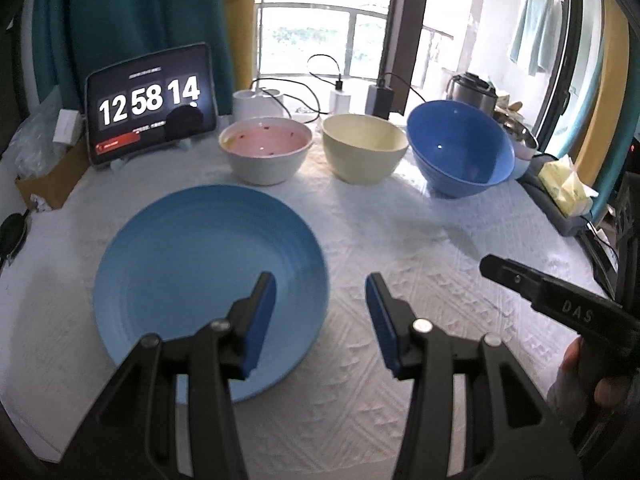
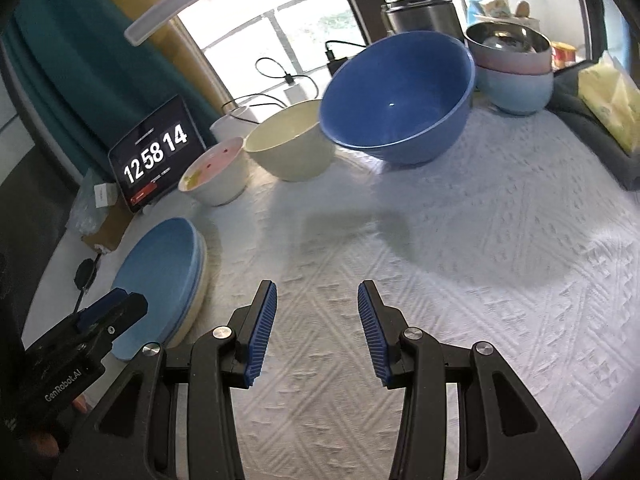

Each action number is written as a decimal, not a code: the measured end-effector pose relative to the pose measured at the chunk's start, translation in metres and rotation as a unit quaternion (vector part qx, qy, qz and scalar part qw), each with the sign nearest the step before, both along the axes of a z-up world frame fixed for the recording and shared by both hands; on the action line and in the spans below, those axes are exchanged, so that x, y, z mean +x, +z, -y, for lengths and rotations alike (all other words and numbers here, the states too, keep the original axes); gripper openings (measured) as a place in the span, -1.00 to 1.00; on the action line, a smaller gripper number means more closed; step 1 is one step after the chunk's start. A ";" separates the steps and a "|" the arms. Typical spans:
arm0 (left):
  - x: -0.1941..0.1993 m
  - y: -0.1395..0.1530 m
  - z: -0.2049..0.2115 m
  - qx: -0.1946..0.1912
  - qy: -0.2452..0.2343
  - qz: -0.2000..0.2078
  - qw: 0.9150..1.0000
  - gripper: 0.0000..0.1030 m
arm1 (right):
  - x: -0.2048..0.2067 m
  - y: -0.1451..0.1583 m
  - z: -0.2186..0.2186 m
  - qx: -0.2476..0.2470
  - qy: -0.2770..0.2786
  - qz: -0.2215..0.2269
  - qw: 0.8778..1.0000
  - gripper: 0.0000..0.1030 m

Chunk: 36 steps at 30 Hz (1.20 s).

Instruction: Organize plates and bowls

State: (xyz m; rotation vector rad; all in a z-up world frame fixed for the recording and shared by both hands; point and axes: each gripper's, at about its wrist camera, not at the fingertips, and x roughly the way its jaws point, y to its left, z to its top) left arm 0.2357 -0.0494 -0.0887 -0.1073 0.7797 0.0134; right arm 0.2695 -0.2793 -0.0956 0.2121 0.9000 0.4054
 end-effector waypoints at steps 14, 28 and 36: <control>0.043 0.000 0.039 0.004 -0.037 0.005 0.999 -0.06 | 0.033 0.000 0.043 -0.002 -0.027 0.003 1.000 -0.13; 0.089 -0.005 0.060 -0.033 -0.072 0.042 0.996 -0.06 | 0.072 0.010 0.062 -0.008 -0.043 0.028 0.999 -0.13; 0.118 -0.013 0.070 -0.049 -0.066 0.052 0.995 -0.06 | 0.097 0.009 0.067 -0.014 -0.063 0.058 0.996 -0.13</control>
